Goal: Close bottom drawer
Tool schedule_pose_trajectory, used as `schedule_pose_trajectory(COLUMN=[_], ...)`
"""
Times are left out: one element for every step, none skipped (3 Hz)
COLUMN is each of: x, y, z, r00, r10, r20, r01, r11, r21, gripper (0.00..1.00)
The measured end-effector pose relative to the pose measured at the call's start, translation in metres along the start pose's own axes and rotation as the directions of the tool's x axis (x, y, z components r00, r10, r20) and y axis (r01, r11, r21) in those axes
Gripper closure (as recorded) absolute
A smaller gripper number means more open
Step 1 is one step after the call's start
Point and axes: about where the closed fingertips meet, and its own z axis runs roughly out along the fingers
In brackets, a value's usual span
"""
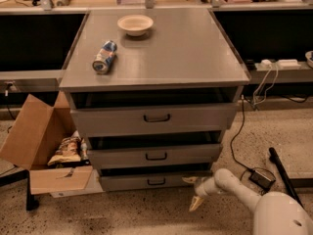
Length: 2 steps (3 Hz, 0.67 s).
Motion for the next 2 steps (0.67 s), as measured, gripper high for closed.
schedule_pose_trajectory(x=[-0.001,-0.01], y=[-0.003,0.002], z=[0.0,-0.017], r00=[1.0,0.998], r10=[0.005,0.005], r20=[0.02,0.056], r01=[-0.005,-0.007], r11=[1.0,0.9997], r21=[0.003,0.025], gripper=[0.0,0.0])
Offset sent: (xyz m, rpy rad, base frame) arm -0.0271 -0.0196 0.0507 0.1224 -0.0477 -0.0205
